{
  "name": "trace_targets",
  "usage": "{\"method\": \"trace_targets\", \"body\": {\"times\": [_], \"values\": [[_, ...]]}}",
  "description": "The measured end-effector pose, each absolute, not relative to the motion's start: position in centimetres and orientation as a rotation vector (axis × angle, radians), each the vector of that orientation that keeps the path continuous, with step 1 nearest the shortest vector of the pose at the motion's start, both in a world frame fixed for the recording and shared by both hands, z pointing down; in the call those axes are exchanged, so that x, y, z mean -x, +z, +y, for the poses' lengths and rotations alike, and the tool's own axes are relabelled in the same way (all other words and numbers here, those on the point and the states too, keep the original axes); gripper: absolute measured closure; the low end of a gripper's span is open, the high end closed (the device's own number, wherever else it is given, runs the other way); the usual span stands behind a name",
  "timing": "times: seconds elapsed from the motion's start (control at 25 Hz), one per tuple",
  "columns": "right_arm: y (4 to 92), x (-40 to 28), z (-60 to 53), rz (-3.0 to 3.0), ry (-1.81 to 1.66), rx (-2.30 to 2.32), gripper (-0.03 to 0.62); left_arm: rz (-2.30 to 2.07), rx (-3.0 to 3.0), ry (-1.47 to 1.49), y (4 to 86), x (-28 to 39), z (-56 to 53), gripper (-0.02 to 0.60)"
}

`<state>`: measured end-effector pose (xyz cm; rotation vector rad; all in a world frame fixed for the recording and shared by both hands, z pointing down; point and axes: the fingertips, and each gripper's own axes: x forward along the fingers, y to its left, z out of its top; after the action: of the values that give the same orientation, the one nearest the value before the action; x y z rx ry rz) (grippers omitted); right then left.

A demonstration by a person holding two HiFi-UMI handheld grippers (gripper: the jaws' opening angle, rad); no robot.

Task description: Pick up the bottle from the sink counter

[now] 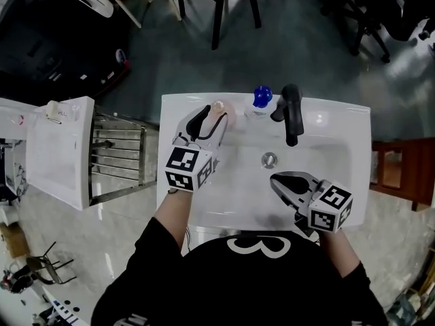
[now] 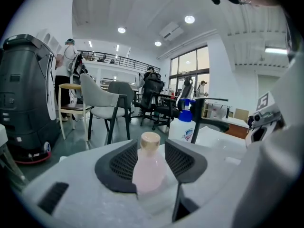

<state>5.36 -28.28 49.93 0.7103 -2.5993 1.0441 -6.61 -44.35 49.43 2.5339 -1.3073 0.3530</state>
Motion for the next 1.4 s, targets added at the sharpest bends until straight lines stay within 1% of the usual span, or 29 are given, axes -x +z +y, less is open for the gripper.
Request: {"method": "trace_targets", "body": {"times": [0.4, 0.56, 0.72, 1.4], "values": [[50.5, -6.0, -28.7, -2.581, 1.078, -0.705, 0.580, -1.358, -2.525, 0.372, 50.5, 6.1, -45.8, 0.408], [50.9, -5.7, -28.4, -2.569, 1.098, -0.682, 0.580, -1.370, -2.533, 0.378, 50.7, 5.9, -46.1, 0.410], [50.7, -5.3, -28.4, -2.575, 1.097, -0.655, 0.580, -1.374, -2.542, 0.378, 50.7, 5.8, -46.1, 0.426], [50.6, -4.2, -28.1, -2.590, 1.133, -0.648, 0.580, -1.409, -2.569, 0.376, 50.8, 5.8, -46.1, 0.433]]}}
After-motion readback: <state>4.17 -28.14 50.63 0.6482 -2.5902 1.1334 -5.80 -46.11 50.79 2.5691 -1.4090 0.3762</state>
